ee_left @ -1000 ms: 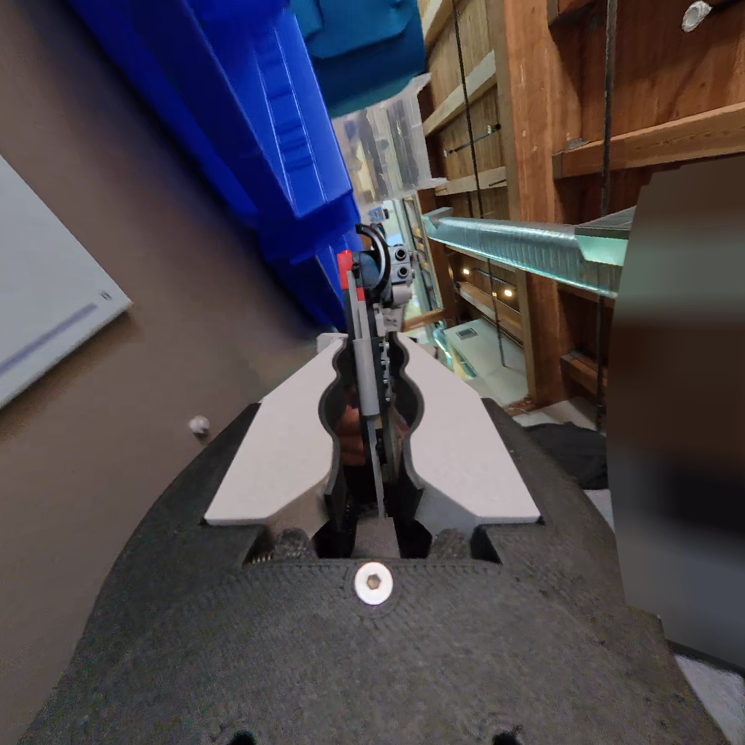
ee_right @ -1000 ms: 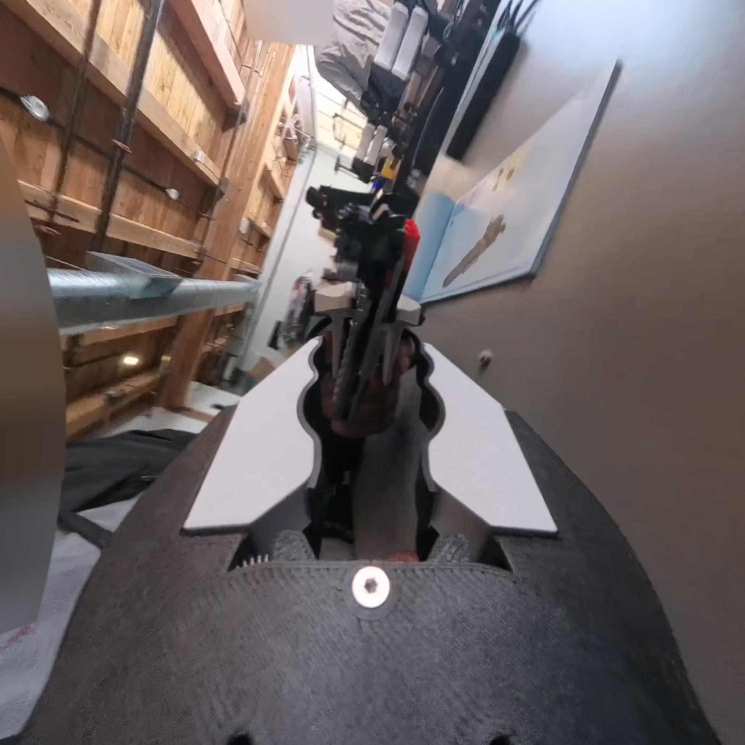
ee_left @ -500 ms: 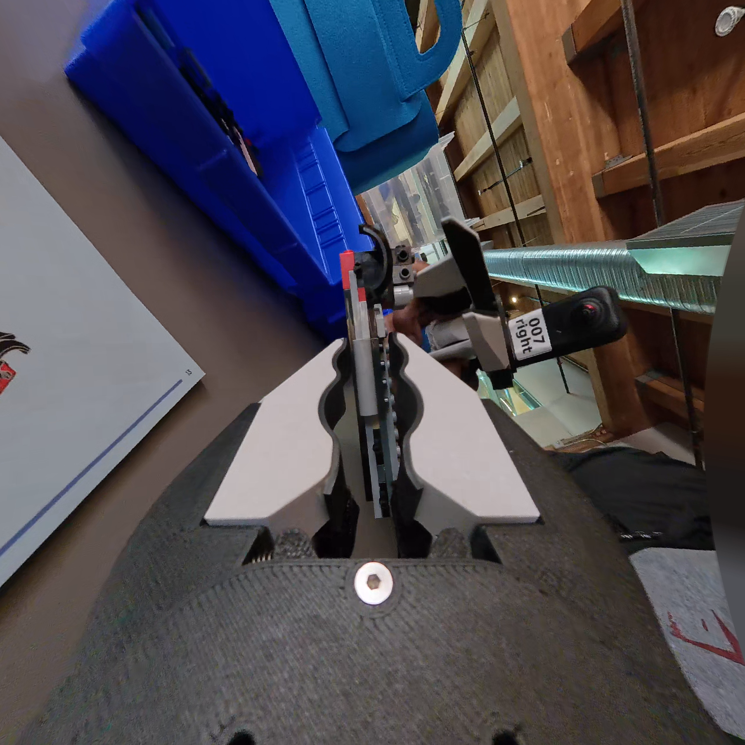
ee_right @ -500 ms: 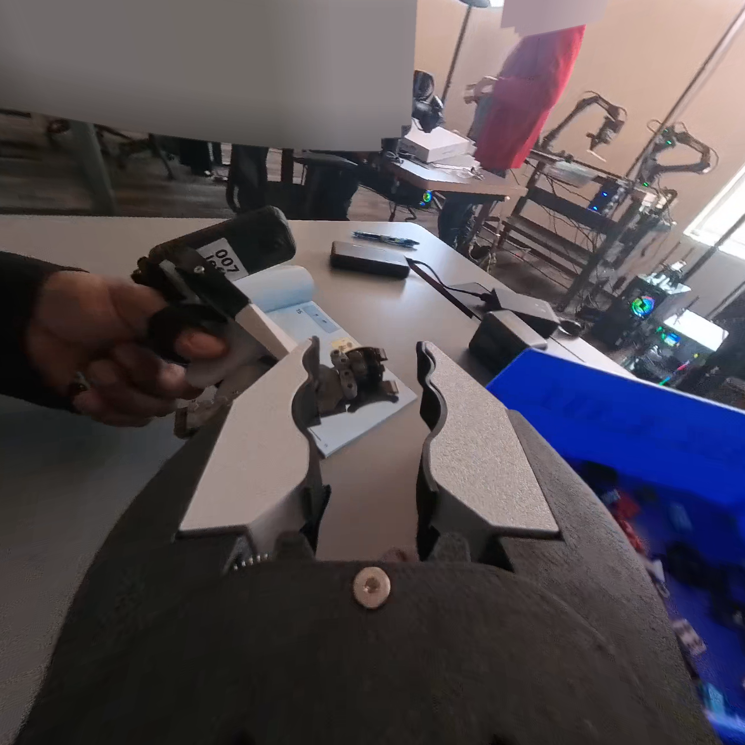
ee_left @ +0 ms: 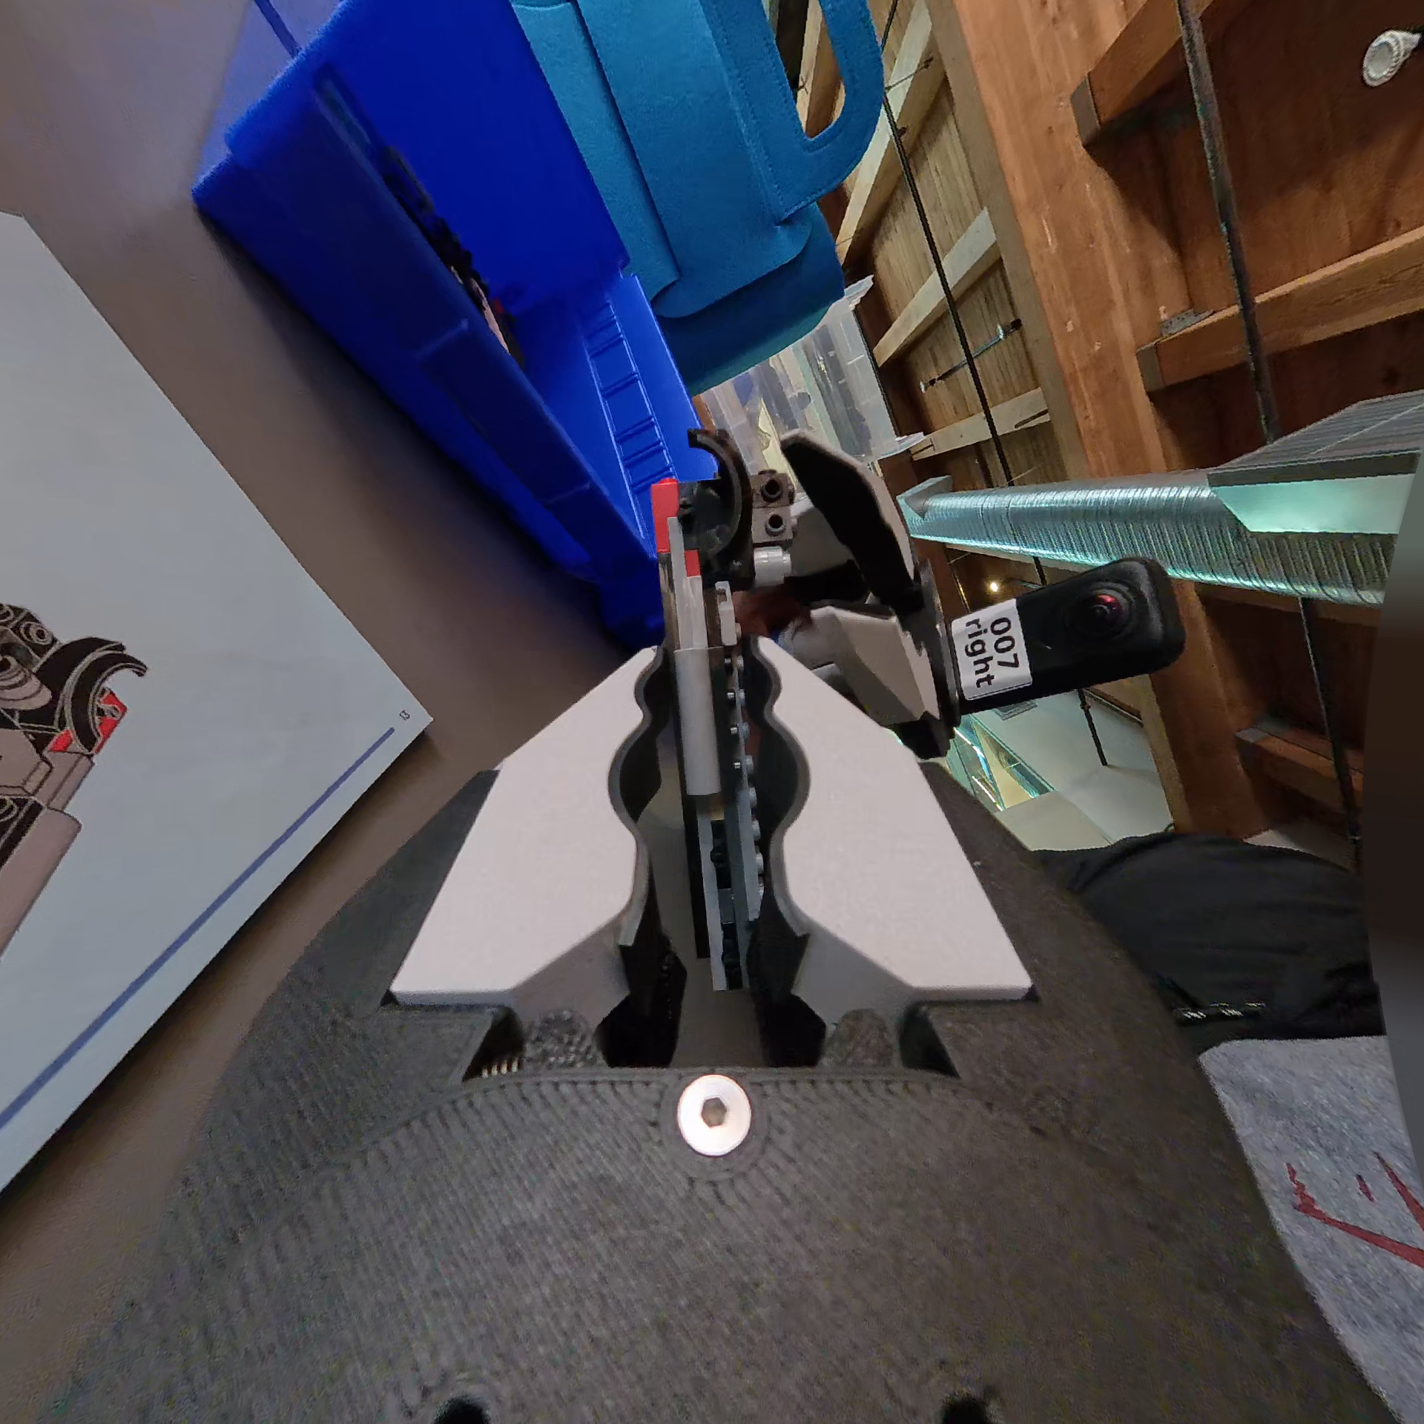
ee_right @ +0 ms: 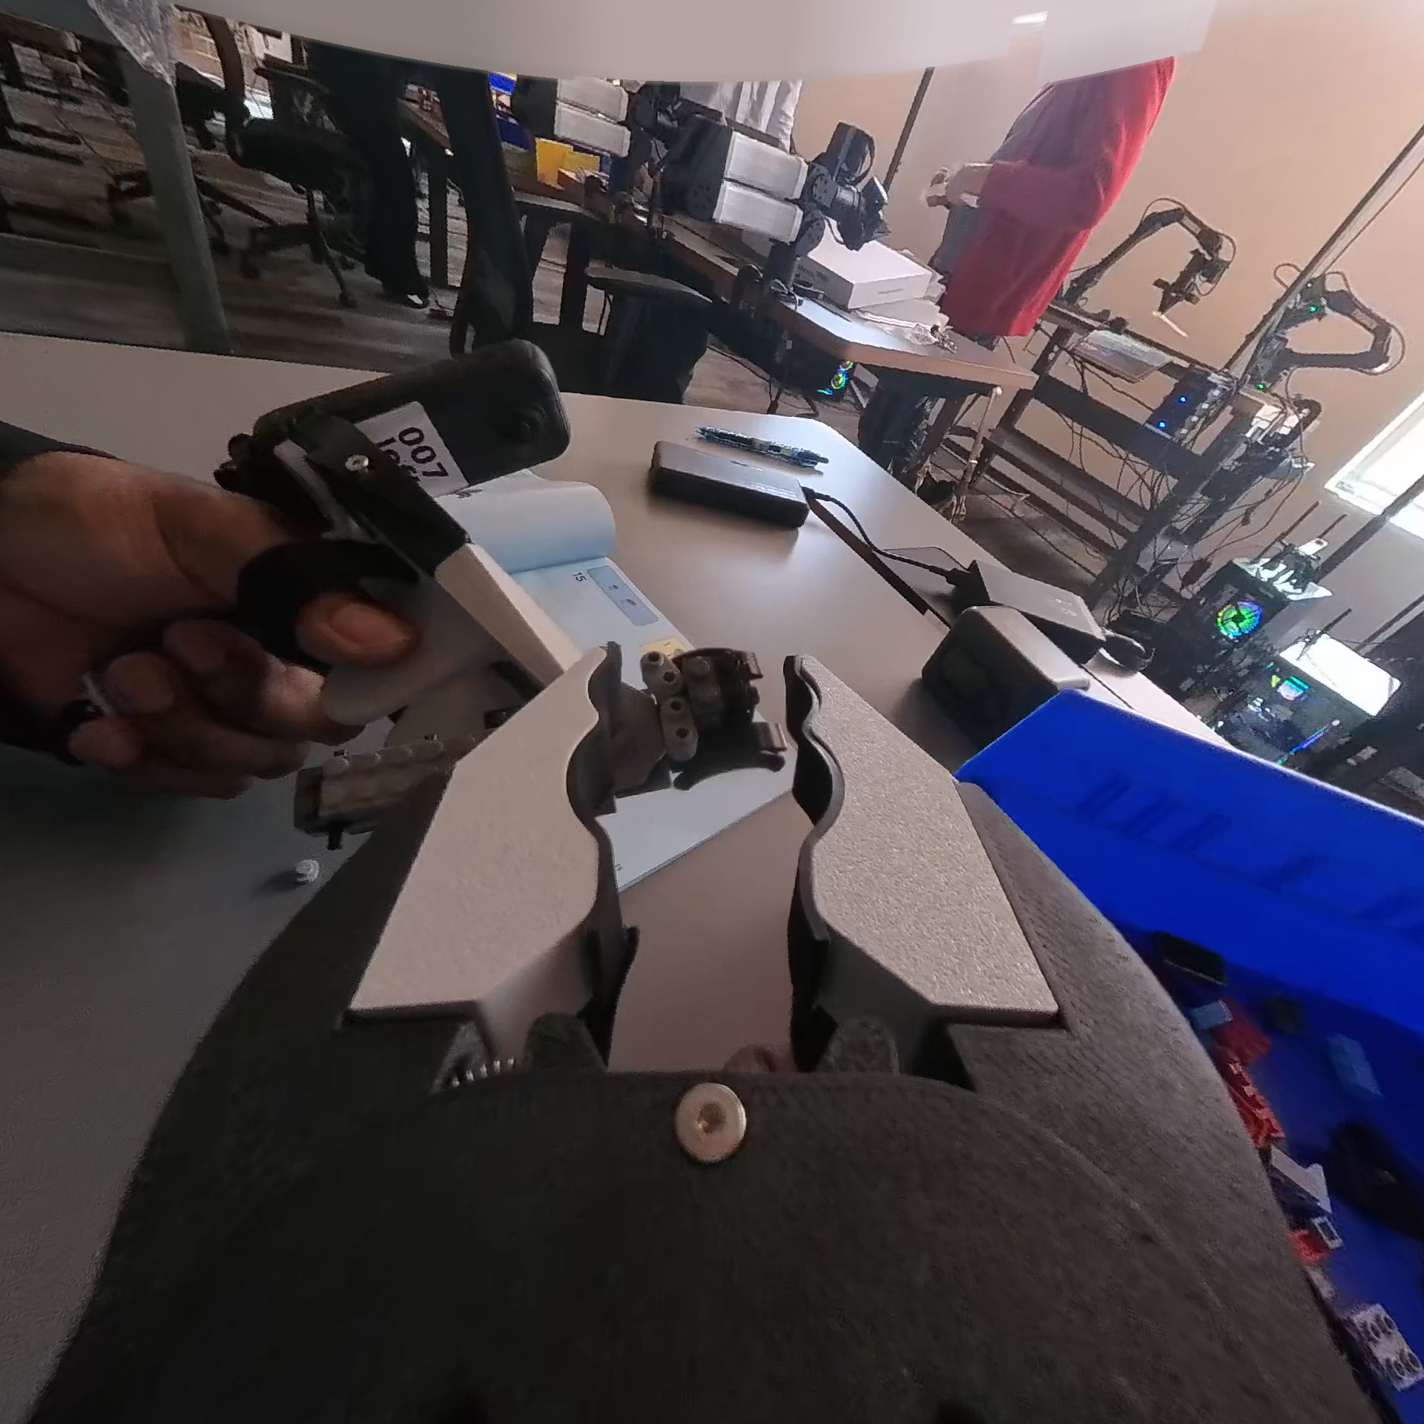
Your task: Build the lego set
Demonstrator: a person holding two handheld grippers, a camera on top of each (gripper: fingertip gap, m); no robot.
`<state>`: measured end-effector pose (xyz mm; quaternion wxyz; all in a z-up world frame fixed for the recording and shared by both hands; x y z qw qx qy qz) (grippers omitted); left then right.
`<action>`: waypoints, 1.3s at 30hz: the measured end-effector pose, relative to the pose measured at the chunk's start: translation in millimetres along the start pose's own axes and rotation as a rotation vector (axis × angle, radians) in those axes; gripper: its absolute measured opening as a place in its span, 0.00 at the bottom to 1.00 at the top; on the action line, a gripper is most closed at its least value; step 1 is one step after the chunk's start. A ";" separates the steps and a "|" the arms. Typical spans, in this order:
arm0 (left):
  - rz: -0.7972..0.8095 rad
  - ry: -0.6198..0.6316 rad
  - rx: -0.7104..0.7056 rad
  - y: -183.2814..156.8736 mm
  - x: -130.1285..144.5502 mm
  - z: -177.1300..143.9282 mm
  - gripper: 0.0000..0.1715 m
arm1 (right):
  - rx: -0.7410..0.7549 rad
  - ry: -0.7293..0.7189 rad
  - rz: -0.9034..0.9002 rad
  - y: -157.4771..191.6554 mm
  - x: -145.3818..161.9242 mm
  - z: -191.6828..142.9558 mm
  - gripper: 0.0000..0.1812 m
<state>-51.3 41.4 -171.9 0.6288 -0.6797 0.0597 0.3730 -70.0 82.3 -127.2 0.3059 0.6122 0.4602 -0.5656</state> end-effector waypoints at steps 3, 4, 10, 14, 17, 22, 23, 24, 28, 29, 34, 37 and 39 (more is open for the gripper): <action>0.008 0.002 0.004 -0.2 0.5 0.8 0.11 | 0.006 -0.007 -0.011 0.9 0.1 0.6 0.23; 0.014 0.004 0.004 -0.6 0.9 1.2 0.11 | 0.008 -0.008 -0.012 1.3 0.5 0.9 0.22; 0.037 0.012 0.009 -2.8 1.9 2.3 0.11 | 0.019 -0.003 -0.038 2.8 1.8 2.0 0.20; 0.038 0.010 0.012 -2.9 1.8 2.1 0.11 | 0.022 -0.008 -0.036 2.3 1.8 2.1 0.17; 0.043 0.010 0.015 -3.1 2.0 2.3 0.11 | 0.023 -0.011 -0.029 1.8 1.8 2.1 0.17; 0.063 0.005 0.017 -4.5 1.2 2.4 0.11 | 0.029 -0.019 -0.023 1.2 0.5 1.9 0.16; 0.066 0.004 0.017 -4.6 1.1 2.4 0.11 | 0.031 -0.020 -0.023 1.2 0.3 1.9 0.16; 0.070 0.003 0.017 -4.8 1.0 2.3 0.11 | 0.032 -0.021 -0.022 1.2 0.1 1.8 0.16; 0.087 -0.001 0.019 -6.1 0.7 2.6 0.11 | 0.040 -0.031 -0.025 0.7 -1.5 1.4 0.16; 0.092 0.000 0.019 -6.4 0.9 2.7 0.11 | 0.042 -0.034 -0.025 0.4 -1.9 1.0 0.15; 0.092 -0.002 0.010 -5.5 0.9 3.0 0.11 | 0.044 -0.036 -0.032 0.2 -2.0 1.1 0.14; 0.067 -0.013 0.020 -4.7 0.1 2.7 0.11 | 0.037 -0.041 -0.031 0.4 -1.7 1.4 0.15; 0.056 -0.025 0.028 -4.8 -1.6 1.8 0.11 | 0.023 -0.053 -0.034 1.3 -2.6 0.2 0.18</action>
Point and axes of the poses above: each gripper's, where its closed fingertips meet, z out along the fingers, x out of its underside, y = z × x across the jaws, the point moved 3 cm from there along -z, back along the fingers, and after that the axes turned 9 degrees about z, right-handed, at the moved point
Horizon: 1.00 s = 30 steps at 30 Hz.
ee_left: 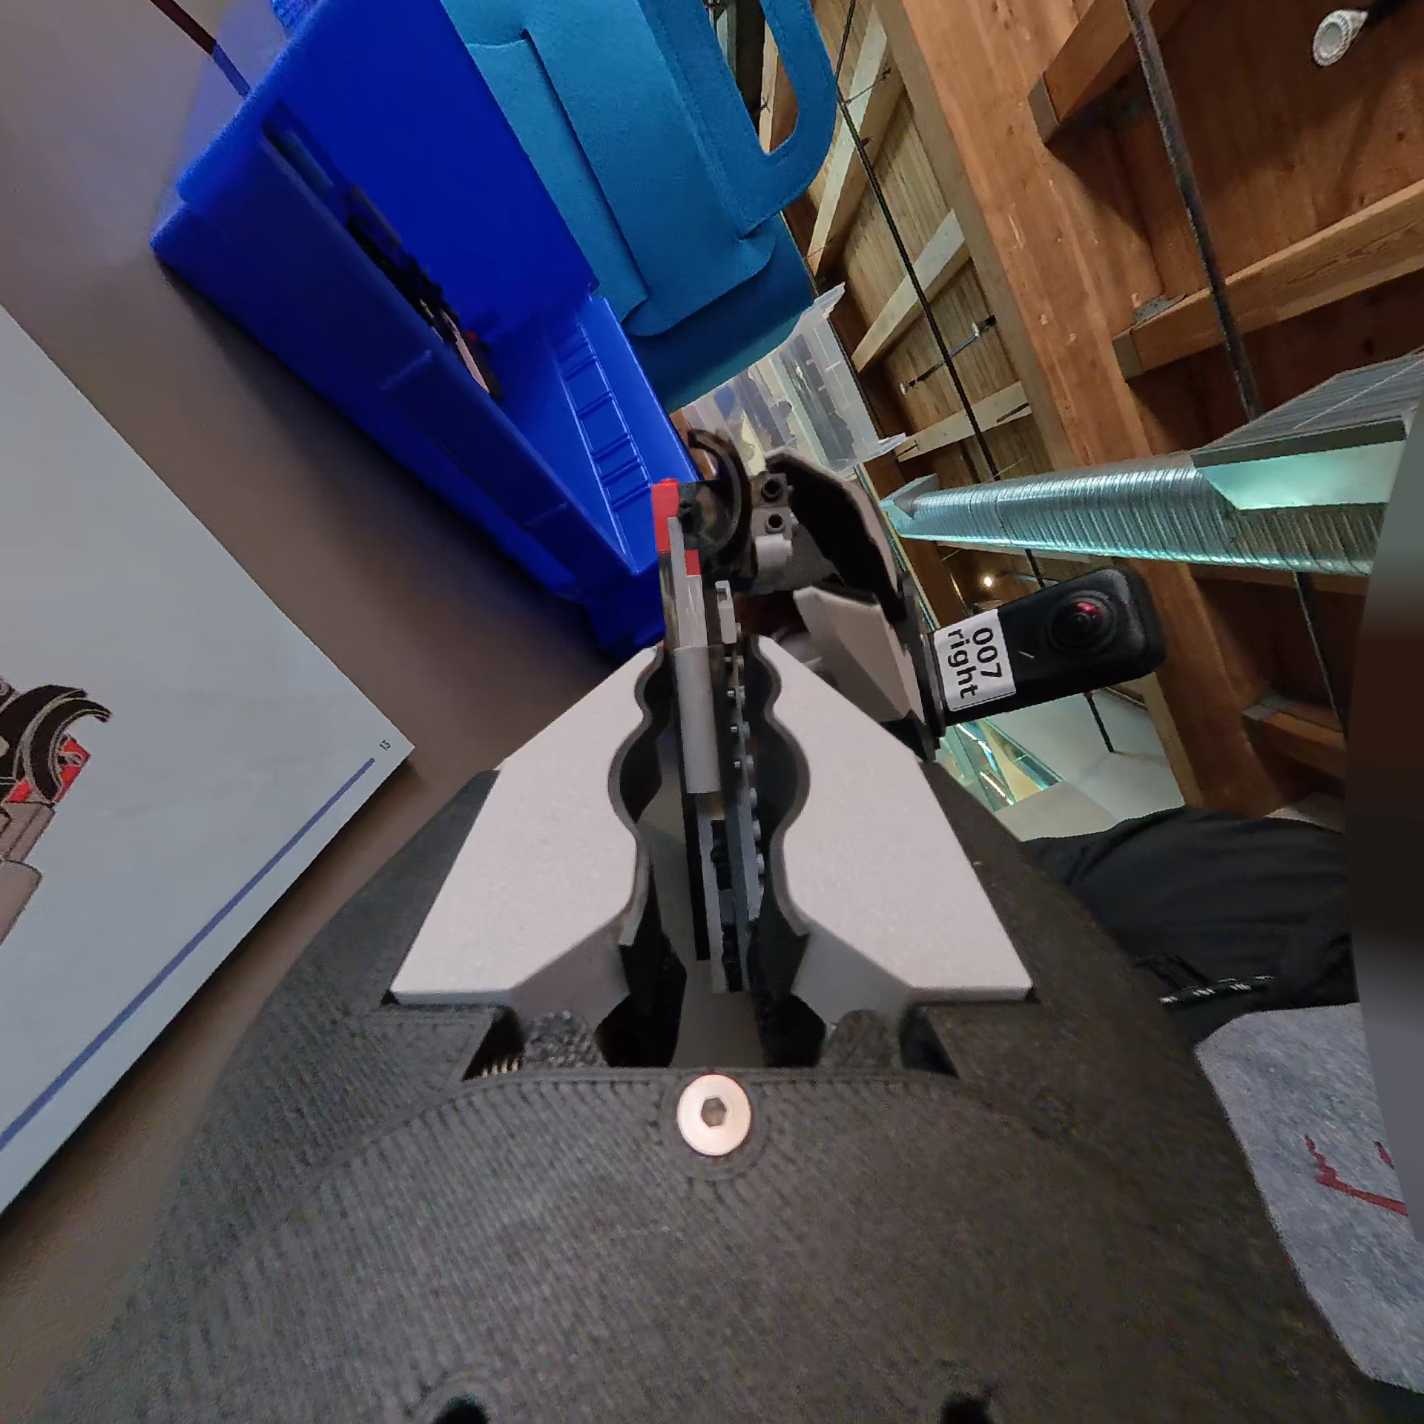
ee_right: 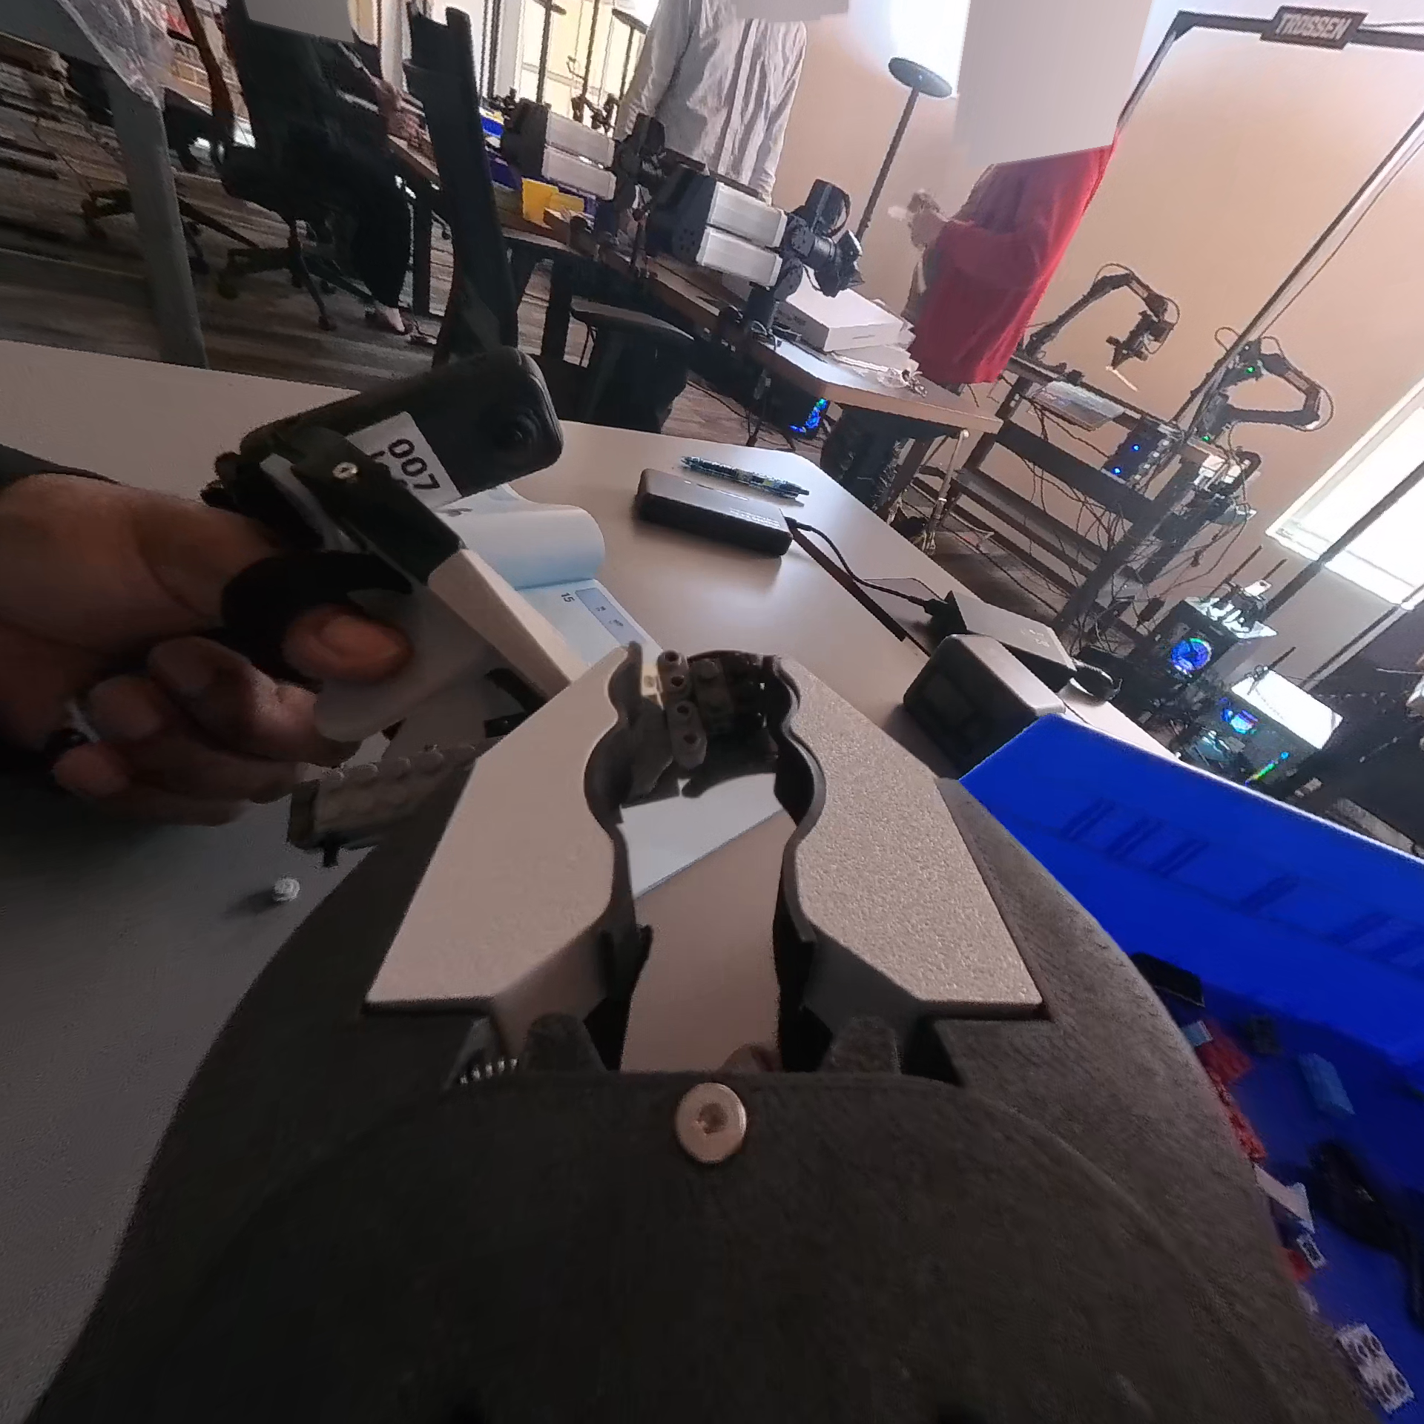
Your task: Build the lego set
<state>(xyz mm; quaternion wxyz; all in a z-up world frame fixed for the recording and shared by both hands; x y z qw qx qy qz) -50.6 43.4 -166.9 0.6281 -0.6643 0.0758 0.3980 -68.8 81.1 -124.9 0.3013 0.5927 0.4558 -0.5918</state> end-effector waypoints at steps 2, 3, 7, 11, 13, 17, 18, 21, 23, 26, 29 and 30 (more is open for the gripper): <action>-0.018 -0.007 0.010 0.4 -1.1 -1.0 0.11 | -0.006 -0.005 -0.006 -0.6 -0.3 -1.4 0.21; -0.025 -0.009 0.014 0.4 -1.5 -1.2 0.11 | -0.007 -0.006 -0.006 -1.3 -0.2 -1.9 0.22; -0.049 -0.008 0.037 -1.1 -1.1 -0.9 0.11 | -0.008 -0.005 -0.008 -4.0 0.7 -3.4 0.23; -0.086 -0.007 0.066 -2.1 -0.2 -0.7 0.11 | -0.015 -0.006 -0.011 -4.7 1.1 -4.6 0.22; -0.095 -0.007 0.078 -2.8 -0.4 -0.9 0.11 | -0.018 -0.004 -0.014 -4.8 1.7 -4.9 0.20; -0.109 -0.007 0.089 -3.3 -0.2 -0.6 0.11 | -0.018 -0.003 -0.014 -5.2 2.8 -4.5 0.17; -0.111 -0.007 0.089 -3.1 -0.3 -0.7 0.11 | -0.019 -0.002 -0.014 -4.8 3.1 -4.2 0.16; -0.106 -0.010 0.079 -2.2 -0.8 -1.3 0.11 | -0.020 0.003 0.003 -5.0 4.0 -3.5 0.16; -0.085 -0.012 0.064 -1.6 -2.0 -2.1 0.11 | -0.026 -0.005 0.067 -6.3 2.8 -4.0 0.19; -0.015 -0.016 0.034 -1.7 -5.6 -4.0 0.11 | -0.055 -0.029 0.259 -9.6 -0.8 -5.6 0.22; 0.042 -0.024 0.020 -3.7 -9.5 -5.4 0.11 | -0.100 -0.060 0.490 -14.4 -2.5 -6.8 0.24; 0.053 -0.023 0.019 -4.3 -9.8 -5.5 0.11 | -0.106 -0.067 0.542 -16.5 -2.3 -6.9 0.24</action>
Point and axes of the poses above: each gripper's, where its closed fingertips meet, z out along the fingers, x out of its underside, y = z × x across the jaws, the point moved 3 cm from there along -z, back along the fingers, and after that the axes turned 9 degrees about z, right-handed, at the moved point
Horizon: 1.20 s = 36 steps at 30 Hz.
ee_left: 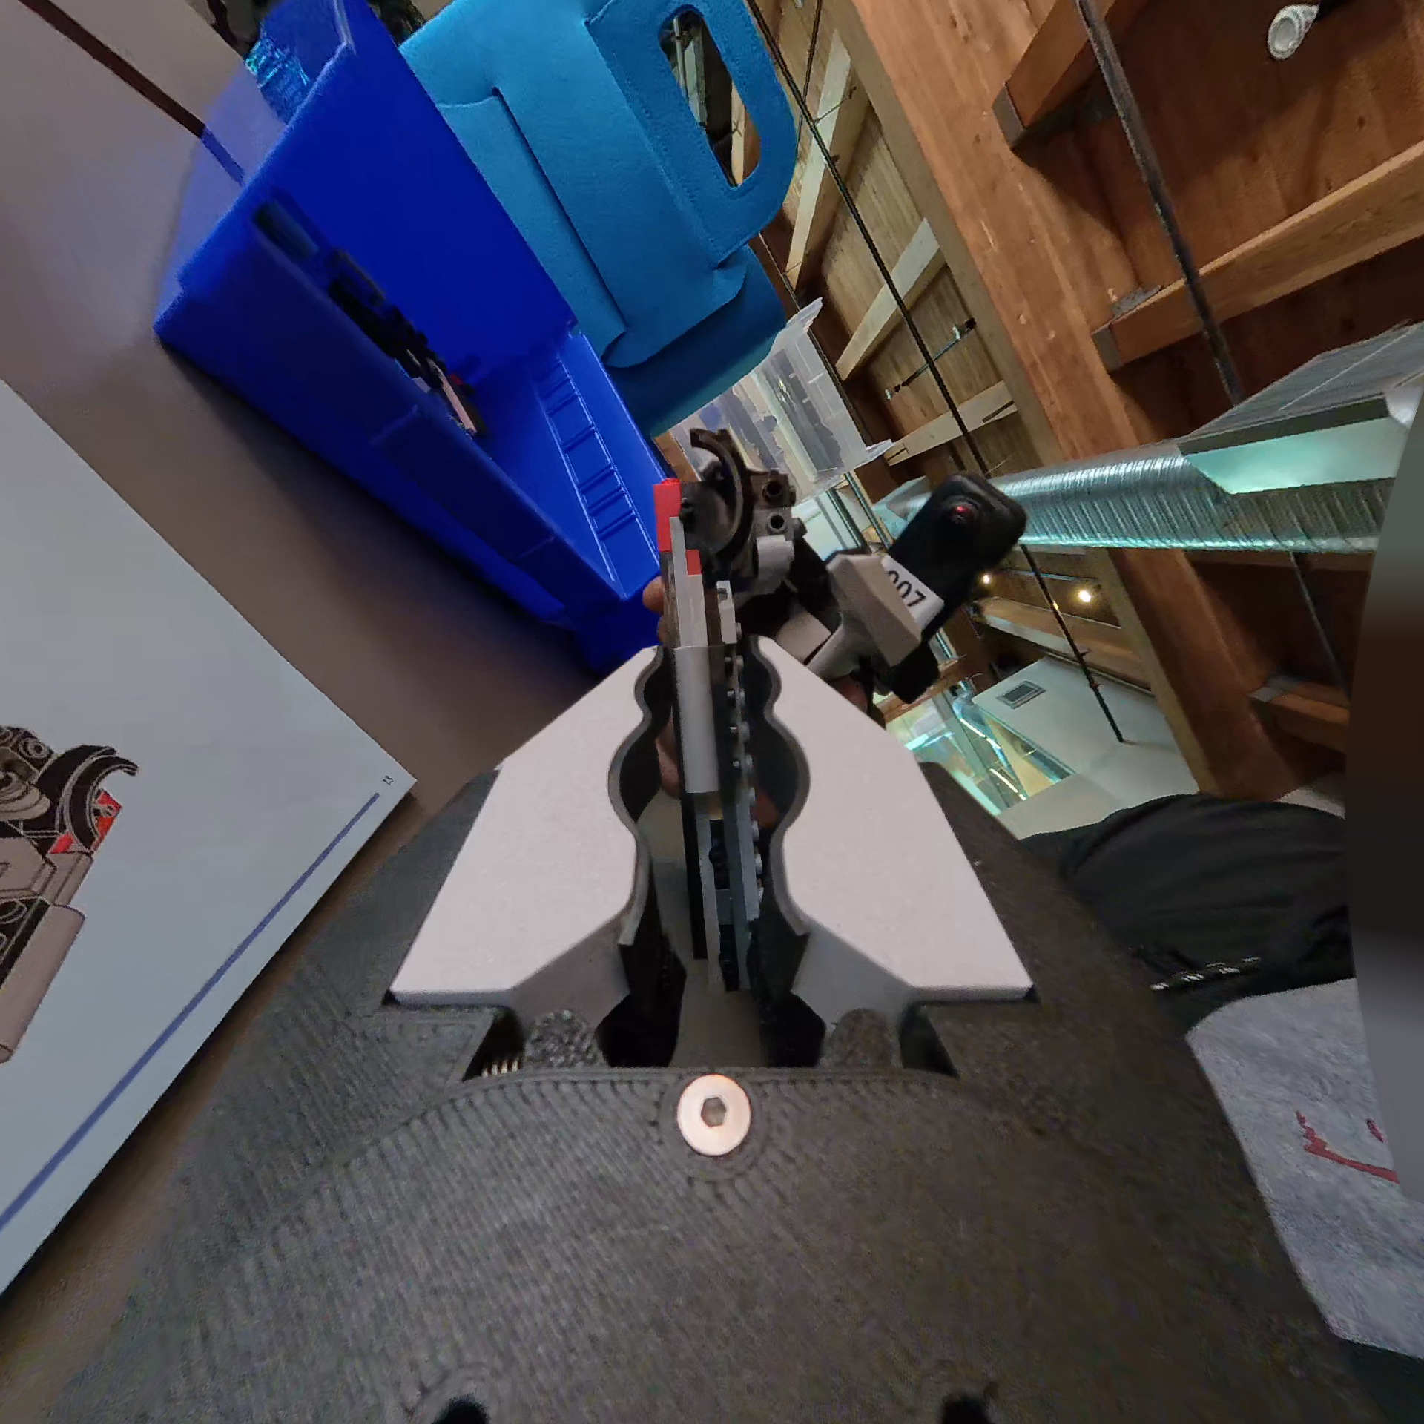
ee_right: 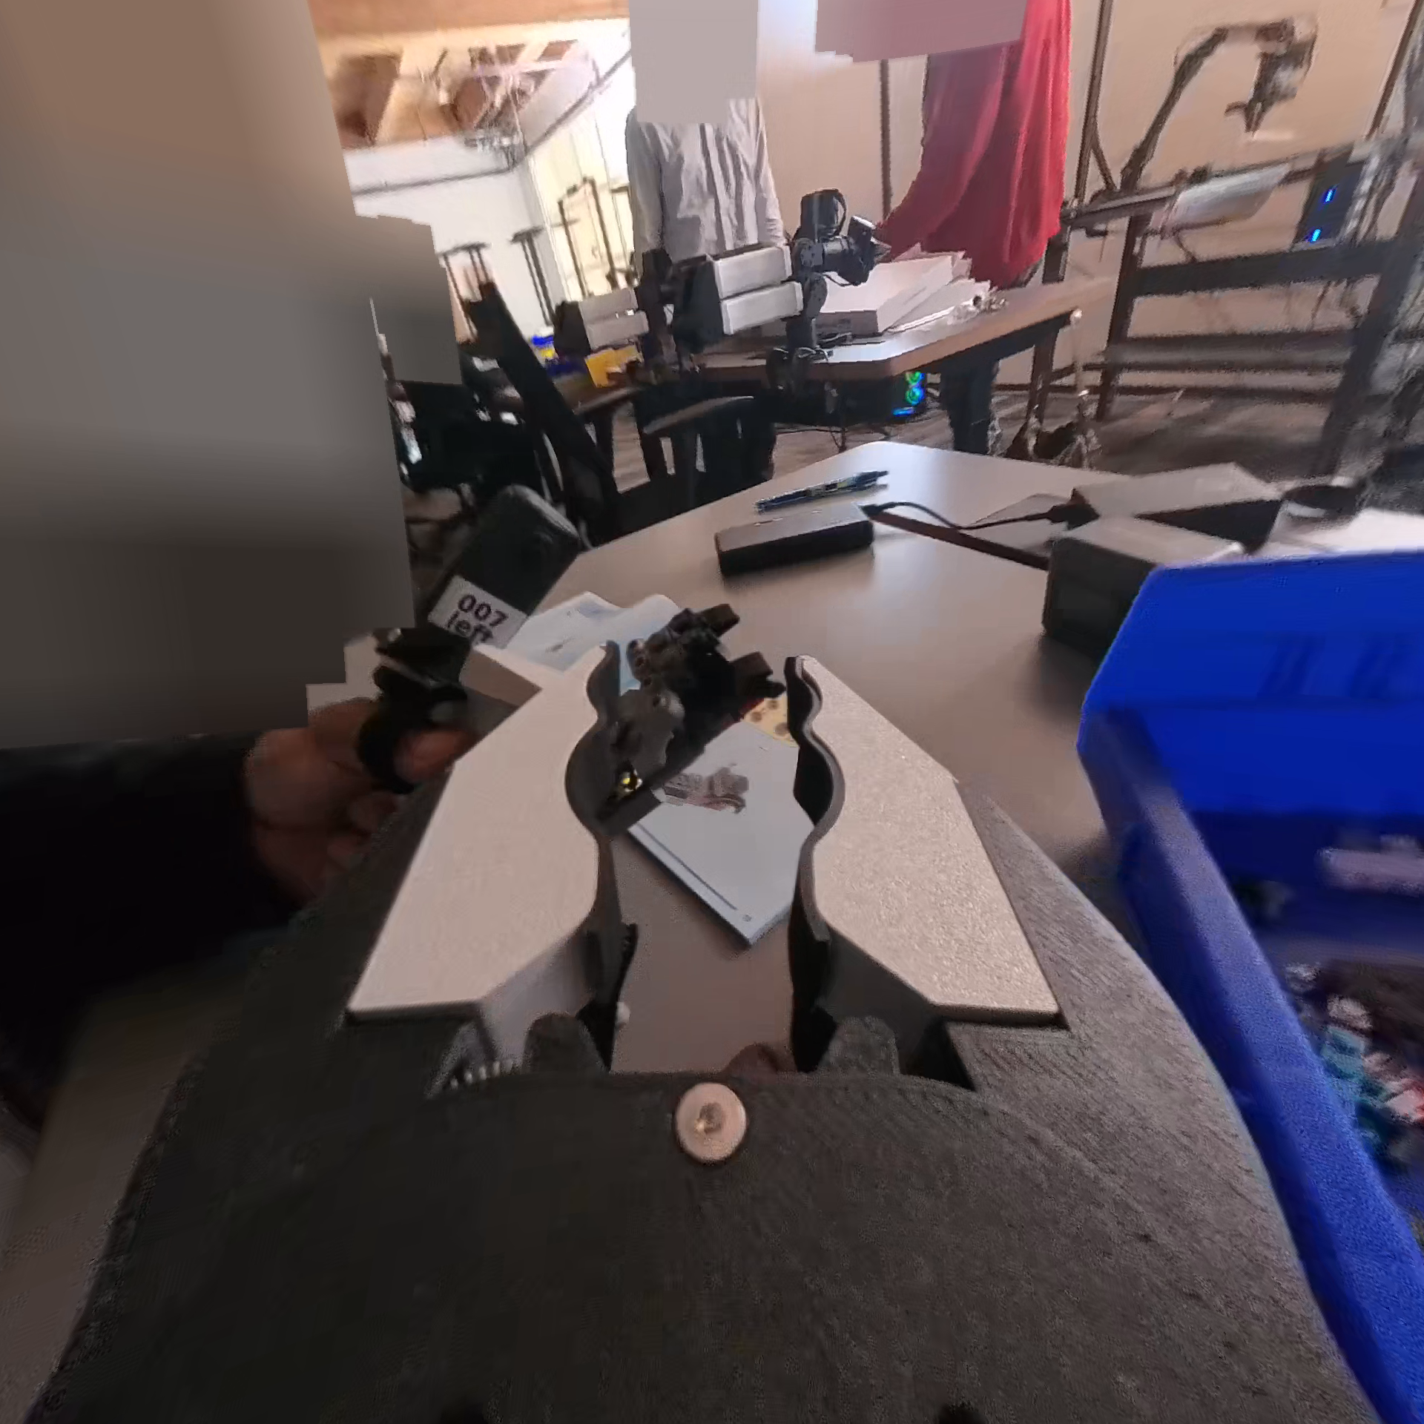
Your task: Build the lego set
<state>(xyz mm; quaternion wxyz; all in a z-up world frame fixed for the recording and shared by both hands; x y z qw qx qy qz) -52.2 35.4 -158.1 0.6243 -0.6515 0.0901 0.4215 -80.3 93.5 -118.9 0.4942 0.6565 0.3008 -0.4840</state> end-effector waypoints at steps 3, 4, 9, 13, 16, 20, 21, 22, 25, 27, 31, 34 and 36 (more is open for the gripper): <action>0.021 0.012 -0.001 -1.5 1.1 0.9 0.11 | 0.014 0.013 0.040 -5.8 2.2 0.9 0.24; 0.024 0.015 -0.003 -1.6 1.5 1.1 0.11 | 0.025 0.024 0.018 -6.7 4.0 1.3 0.25; -0.025 0.003 -0.011 1.7 0.0 -2.1 0.11 | 0.066 0.027 -0.058 -5.8 3.4 0.7 0.26; -0.074 -0.023 -0.079 10.5 -6.4 -21.9 0.11 | 0.060 0.062 -0.065 -2.5 7.4 -6.1 0.25; -0.163 -0.064 -0.125 16.8 -4.0 -46.0 0.11 | 0.025 0.191 -0.111 4.4 31.1 -12.5 0.20; -0.289 -0.146 -0.119 11.2 8.5 -71.3 0.11 | -0.051 0.447 -0.218 13.8 79.4 -18.0 0.15; -0.302 -0.163 -0.114 7.0 12.1 -75.5 0.11 | -0.064 0.501 -0.245 15.3 88.7 -18.8 0.15; -0.312 -0.176 -0.107 1.7 16.0 -78.8 0.11 | -0.074 0.542 -0.265 15.9 95.6 -19.2 0.15; -0.331 -0.184 -0.104 -13.2 33.0 -85.1 0.11 | -0.091 0.607 -0.288 15.1 107.3 -18.9 0.14; -0.354 -0.190 -0.092 -21.0 43.5 -87.9 0.11 | -0.096 0.614 -0.285 14.8 108.0 -18.3 0.14; -0.338 -0.200 -0.100 -27.1 49.8 -91.9 0.10 | -0.093 0.627 -0.280 13.3 109.1 -16.9 0.12; -0.342 -0.201 -0.093 -24.9 47.8 -90.6 0.10 | -0.084 0.661 -0.304 13.2 114.0 -15.3 0.11; -0.330 -0.197 -0.096 -22.8 44.9 -88.5 0.10 | -0.081 0.677 -0.317 13.5 116.5 -14.5 0.11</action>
Point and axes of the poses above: each gripper's, where its closed fingertips meet, z out along the fingers, x out of its underside, y = z × x across the jaws, the point moved 3 cm from there along -z, back along the fingers, and after that the axes turned 9 degrees about z, right-handed, at the moved point
